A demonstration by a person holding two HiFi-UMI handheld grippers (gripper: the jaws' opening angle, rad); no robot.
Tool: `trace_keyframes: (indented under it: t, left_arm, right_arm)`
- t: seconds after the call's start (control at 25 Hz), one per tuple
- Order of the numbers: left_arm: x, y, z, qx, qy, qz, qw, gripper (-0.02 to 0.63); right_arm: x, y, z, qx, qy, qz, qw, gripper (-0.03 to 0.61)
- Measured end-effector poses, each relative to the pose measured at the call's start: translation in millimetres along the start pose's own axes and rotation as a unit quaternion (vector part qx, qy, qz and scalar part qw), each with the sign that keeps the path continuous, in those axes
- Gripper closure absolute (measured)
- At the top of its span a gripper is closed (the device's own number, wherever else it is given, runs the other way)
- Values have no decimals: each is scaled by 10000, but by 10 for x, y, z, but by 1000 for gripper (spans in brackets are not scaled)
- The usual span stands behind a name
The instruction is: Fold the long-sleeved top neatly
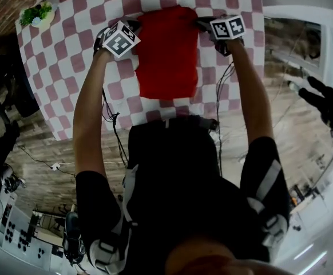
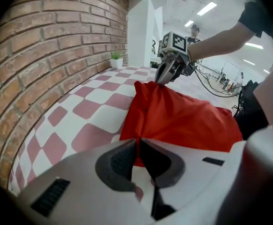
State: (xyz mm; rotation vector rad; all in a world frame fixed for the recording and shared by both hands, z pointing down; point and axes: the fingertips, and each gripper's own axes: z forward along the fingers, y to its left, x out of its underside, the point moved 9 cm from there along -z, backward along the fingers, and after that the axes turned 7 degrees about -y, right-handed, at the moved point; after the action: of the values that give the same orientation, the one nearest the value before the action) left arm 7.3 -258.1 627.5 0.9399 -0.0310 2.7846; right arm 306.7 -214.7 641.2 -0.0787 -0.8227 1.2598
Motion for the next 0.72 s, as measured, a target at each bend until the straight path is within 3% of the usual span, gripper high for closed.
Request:
trace_keyframes:
  t: [0.44,0.6,0.72]
  left_arm:
    - [-51,72,205,157,43,-175,9997,583]
    - [-45,53,218,64,11,-245,9997,581]
    - [-58,68,154,-59,-26,-170,9998,498]
  right_arm:
    - [94,-153,-13,-10,-207,280,9994,546]
    - [96,-120,3,151,-134,-24,9998,545]
    - [39,-64,-40,437,82,-613,9971,509]
